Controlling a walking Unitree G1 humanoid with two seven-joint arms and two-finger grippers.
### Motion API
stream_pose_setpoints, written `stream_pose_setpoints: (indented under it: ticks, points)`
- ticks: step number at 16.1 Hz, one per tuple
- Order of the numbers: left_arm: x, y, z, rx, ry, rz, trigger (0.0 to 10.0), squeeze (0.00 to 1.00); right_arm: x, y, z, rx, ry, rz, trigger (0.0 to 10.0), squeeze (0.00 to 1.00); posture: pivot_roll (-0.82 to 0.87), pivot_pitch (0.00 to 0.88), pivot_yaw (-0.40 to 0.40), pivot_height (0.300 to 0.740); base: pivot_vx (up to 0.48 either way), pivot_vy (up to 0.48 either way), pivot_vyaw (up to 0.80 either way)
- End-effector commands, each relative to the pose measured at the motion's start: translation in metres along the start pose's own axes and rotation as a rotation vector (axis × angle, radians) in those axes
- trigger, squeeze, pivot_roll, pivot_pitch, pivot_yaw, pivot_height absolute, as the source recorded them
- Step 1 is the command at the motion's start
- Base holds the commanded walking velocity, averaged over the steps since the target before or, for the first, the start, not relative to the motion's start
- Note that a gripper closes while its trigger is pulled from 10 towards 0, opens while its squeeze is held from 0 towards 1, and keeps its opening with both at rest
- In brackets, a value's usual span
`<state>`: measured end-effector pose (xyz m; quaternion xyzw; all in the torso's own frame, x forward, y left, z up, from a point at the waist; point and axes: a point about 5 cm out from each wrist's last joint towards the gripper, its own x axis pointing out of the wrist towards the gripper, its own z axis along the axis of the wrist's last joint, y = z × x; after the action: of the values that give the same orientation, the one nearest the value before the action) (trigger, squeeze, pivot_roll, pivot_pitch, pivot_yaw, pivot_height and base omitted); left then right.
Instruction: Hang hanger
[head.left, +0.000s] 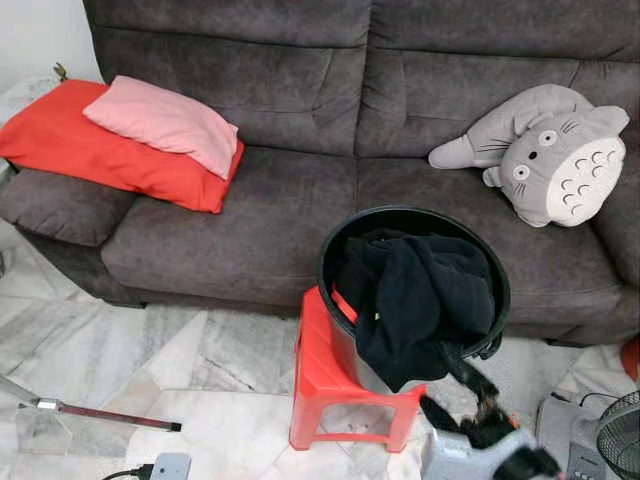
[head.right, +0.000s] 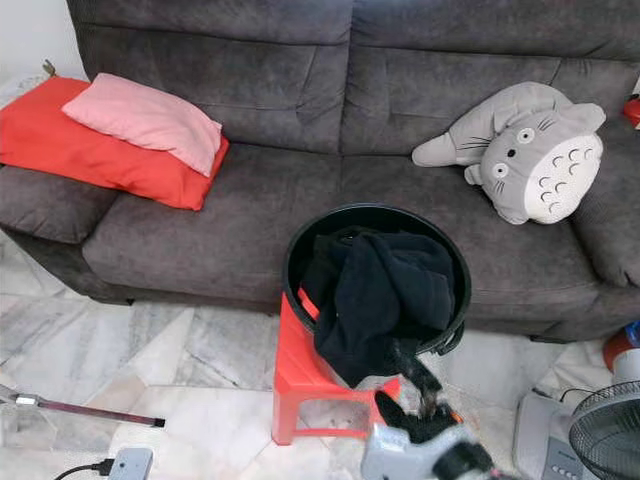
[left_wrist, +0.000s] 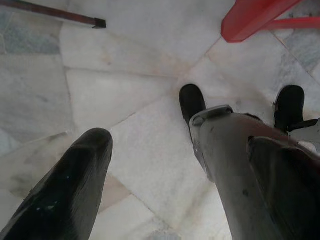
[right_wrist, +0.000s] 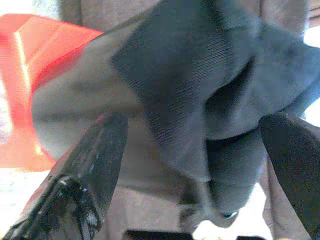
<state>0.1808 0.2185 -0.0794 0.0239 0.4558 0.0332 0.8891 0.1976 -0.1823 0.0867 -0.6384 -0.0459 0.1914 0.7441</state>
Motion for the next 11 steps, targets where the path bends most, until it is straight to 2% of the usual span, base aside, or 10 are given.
stream_pose_setpoints:
  ticks: [1, 5, 8, 9, 11]
  points:
    - [-0.002, 0.002, -0.012, 0.007, 0.043, 0.002, 10.0, 0.0, -0.003, 0.007, 0.002, 0.008, -0.01, 0.007, 10.0, 0.0, -0.17, 0.207, 0.008, 0.74, 0.0, 0.0, 0.0]
    - [-0.003, 0.005, -0.013, 0.004, 0.043, 0.007, 10.0, 0.0, -0.003, 0.015, -0.012, -0.034, 0.058, -0.043, 10.0, 0.0, -0.17, 0.205, 0.007, 0.74, 0.0, 0.0, 0.0]
    - [-0.003, 0.007, -0.012, 0.001, 0.041, 0.009, 10.0, 0.0, 0.003, 0.018, -0.02, -0.049, 0.078, -0.098, 10.0, 0.0, -0.17, 0.207, 0.009, 0.74, 0.0, 0.0, 0.0]
    - [-0.003, 0.008, -0.012, -0.003, 0.04, 0.01, 10.0, 0.0, 0.004, 0.021, -0.021, -0.052, 0.074, -0.1, 10.0, 0.0, -0.16, 0.207, 0.008, 0.74, 0.0, 0.0, 0.0]
    - [-0.003, 0.012, -0.011, -0.01, 0.036, 0.02, 10.0, 0.0, 0.011, 0.024, -0.014, -0.056, -0.006, -0.113, 10.0, 0.0, -0.16, 0.208, 0.012, 0.74, 0.0, 0.0, 0.0]
